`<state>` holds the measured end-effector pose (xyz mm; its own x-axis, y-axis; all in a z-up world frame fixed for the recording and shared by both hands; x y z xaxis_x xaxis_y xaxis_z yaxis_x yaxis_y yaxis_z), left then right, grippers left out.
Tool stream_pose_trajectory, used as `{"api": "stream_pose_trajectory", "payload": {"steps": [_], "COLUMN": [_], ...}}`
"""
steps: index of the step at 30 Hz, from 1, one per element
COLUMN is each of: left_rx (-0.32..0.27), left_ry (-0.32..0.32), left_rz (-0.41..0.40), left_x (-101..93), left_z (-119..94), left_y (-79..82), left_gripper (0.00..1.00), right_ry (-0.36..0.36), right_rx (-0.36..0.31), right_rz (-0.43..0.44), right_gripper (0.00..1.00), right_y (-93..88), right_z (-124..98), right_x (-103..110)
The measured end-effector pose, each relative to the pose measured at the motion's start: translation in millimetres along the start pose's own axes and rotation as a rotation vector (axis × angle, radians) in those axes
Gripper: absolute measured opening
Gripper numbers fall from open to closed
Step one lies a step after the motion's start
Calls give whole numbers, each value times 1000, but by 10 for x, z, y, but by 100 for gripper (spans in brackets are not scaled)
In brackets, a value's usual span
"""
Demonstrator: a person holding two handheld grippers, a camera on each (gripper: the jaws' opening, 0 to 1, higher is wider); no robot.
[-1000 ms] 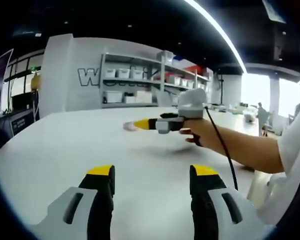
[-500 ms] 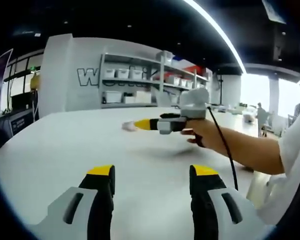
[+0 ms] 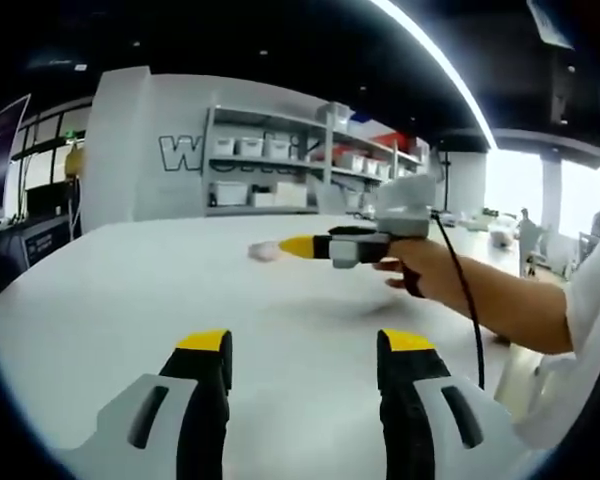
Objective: Open the resealable bag by pulling the two sides of the seal apart until the entire bag opening is separated and visibly accessible.
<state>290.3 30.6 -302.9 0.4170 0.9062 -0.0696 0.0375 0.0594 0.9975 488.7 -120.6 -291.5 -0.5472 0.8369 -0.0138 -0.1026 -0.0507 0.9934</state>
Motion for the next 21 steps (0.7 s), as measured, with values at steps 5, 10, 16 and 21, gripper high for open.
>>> {"api": "stream_pose_trajectory", "payload": {"steps": [5,10,16,21], "left_rx": [4,9,10,12], "left_ry": [-5,-12,-16,-15], "left_rz": [0,-2,-4,-5], "left_x": [-19,-44,-55,-49], "left_z": [5,11,9,3], "left_y": [-20,-47,-56,-61], "left_gripper": [59,59,59,59], "right_ry": [0,-1,1,4], "right_rx": [-9,-15,-22,-30], "right_rz": [15,33,40,47], "right_gripper": [90,89,87,87], "right_y": [14,17,28,44], "right_z": [-78,-144,-238,-290], "right_x": [-4,-18,34,71]}}
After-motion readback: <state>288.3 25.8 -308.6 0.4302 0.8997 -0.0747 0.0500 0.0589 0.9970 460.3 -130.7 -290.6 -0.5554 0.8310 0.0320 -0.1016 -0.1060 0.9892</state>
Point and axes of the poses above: the point that each gripper's makers call its tool centre point, and the gripper's own axes: z roughly forward along the fingers, x roughly to its left, y roughly out of its top, the point moved 5 cm from there along -z, roughly backward along the fingers, and after that the axes turned 11 degrees about -x, right-handed, at the moved point
